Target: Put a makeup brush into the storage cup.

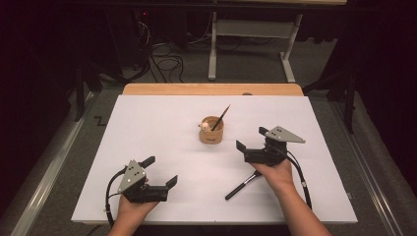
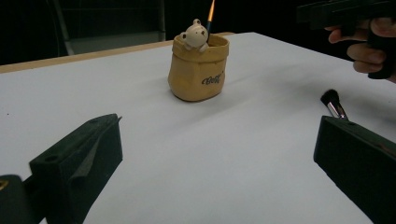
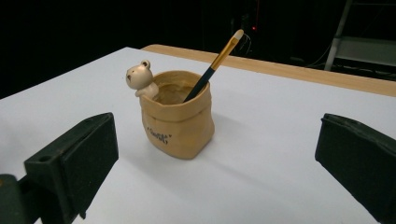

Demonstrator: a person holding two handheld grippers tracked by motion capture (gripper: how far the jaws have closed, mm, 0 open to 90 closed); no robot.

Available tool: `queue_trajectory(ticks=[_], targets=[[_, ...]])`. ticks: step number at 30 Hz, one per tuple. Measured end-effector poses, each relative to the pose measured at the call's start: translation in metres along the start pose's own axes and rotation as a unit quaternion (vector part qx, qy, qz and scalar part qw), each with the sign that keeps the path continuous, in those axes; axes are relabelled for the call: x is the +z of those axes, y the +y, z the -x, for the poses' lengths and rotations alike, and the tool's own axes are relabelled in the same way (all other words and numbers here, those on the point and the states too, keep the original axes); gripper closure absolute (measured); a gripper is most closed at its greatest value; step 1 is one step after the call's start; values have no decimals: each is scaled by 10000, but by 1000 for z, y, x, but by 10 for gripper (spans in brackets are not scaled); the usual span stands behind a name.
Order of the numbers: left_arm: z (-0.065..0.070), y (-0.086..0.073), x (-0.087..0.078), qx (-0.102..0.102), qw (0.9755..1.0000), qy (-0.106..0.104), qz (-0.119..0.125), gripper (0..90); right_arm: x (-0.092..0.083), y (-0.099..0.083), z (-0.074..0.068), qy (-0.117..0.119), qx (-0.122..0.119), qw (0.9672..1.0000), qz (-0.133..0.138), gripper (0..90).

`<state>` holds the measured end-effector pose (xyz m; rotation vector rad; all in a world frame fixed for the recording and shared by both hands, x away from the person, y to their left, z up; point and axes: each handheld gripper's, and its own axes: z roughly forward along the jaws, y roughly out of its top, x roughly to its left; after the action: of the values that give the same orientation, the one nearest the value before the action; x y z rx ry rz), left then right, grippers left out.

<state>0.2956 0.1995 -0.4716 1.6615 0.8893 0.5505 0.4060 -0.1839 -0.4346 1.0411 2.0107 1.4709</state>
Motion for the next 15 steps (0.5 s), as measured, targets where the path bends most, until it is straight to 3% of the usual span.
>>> queue_trajectory(ticks=[15], targets=[[-1, -1, 1, 7, 10000, 18, -40, 21, -63, -36, 8, -82, -156, 9997, 165, 3]])
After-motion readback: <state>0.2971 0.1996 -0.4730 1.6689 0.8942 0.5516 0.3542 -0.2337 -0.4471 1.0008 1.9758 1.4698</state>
